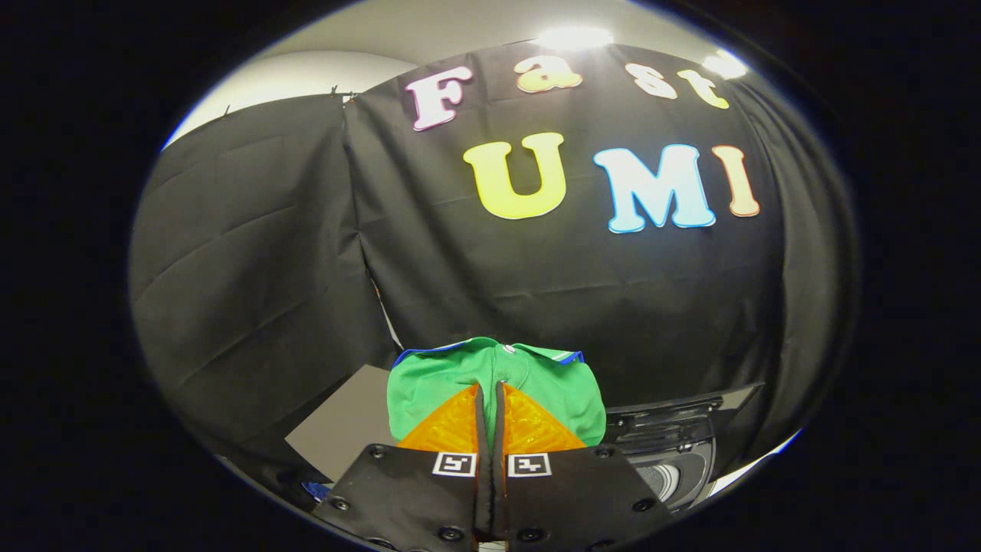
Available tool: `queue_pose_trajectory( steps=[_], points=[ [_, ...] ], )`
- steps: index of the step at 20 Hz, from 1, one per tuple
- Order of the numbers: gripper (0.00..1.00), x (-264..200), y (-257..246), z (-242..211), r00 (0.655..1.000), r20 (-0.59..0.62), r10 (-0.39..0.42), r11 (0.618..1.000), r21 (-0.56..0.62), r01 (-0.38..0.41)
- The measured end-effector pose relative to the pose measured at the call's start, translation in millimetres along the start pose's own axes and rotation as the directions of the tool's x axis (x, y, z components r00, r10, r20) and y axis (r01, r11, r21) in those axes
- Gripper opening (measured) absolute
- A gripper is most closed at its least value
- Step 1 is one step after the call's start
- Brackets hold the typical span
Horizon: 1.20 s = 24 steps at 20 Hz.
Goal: Put the clothes into the washing machine and then close the washing machine lid.
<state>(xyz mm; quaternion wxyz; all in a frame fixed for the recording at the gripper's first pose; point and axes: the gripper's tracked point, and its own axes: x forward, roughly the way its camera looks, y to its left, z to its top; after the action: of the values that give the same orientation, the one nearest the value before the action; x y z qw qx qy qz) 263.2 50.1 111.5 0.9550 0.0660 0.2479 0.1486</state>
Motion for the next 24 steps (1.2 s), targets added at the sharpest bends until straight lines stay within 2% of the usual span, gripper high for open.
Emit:
queue_pose_trajectory(
  steps=[14, 24],
  points=[
    [0.01, -40, -110, -12, 0.983, 0.002, -0.186, 0.979, 0.083, 0.185],
    [0.01, -45, -143, -29, 0.965, -0.027, -0.259, 0.961, 0.094, 0.261]
  ],
)
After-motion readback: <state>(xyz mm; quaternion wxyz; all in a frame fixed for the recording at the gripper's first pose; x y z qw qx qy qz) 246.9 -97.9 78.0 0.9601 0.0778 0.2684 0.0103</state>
